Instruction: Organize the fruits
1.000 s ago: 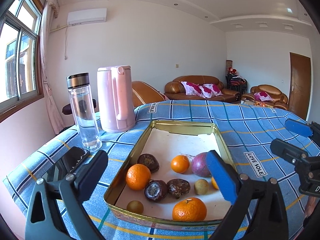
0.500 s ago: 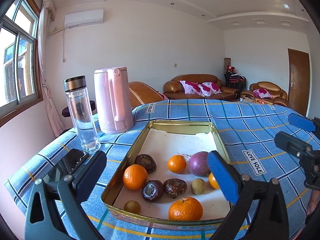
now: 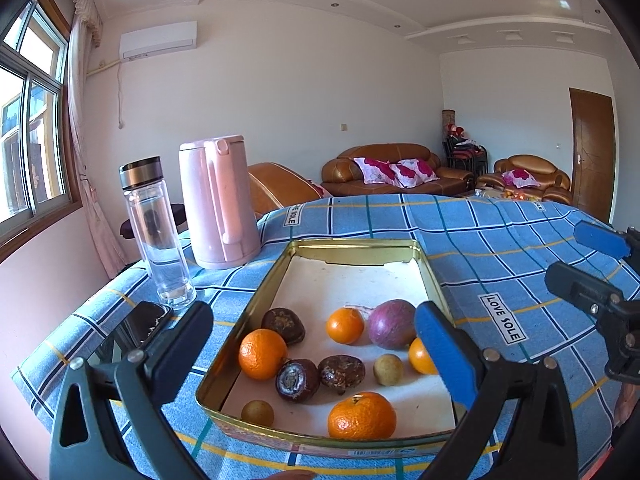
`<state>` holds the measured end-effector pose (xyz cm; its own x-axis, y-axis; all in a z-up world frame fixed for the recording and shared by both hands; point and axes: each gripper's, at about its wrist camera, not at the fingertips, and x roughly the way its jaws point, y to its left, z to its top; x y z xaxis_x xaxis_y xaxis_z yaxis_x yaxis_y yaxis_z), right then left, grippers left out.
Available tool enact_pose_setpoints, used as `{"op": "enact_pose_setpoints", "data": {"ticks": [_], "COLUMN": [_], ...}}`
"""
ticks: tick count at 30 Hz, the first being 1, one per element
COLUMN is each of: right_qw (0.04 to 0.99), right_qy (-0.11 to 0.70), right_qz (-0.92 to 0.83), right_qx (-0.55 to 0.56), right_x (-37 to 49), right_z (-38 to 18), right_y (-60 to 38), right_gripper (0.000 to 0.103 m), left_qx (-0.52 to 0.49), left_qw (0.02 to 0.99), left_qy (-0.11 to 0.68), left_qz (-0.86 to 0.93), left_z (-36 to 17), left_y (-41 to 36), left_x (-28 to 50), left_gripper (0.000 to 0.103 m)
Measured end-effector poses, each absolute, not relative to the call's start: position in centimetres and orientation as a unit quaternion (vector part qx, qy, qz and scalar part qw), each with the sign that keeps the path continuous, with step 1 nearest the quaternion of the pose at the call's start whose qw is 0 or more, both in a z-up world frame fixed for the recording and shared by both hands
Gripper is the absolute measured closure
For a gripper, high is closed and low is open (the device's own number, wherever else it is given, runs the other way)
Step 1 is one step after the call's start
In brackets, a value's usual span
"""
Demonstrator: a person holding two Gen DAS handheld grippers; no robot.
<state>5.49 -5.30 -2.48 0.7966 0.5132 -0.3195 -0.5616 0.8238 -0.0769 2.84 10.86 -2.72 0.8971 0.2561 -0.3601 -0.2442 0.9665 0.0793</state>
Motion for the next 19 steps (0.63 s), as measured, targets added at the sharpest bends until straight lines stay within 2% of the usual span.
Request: {"op": "enact_pose_setpoints", "data": {"ticks": [19], "right_qw": [0.944], "right_qy": [0.150], "right_qz": [0.281], "right_qx": [-0.080], "right_x": [5.6], "right_z": [-3.0], "right_y": [-5.9], "right_gripper": [0.022], "left_qx": [0.041], "left_qw": [0.976], "left_qy": [0.180], "left_qz": [0.113], "left_z": [-2.4], "left_y": [9.4], "left_x": [2.7], "left_gripper": [0.000]}}
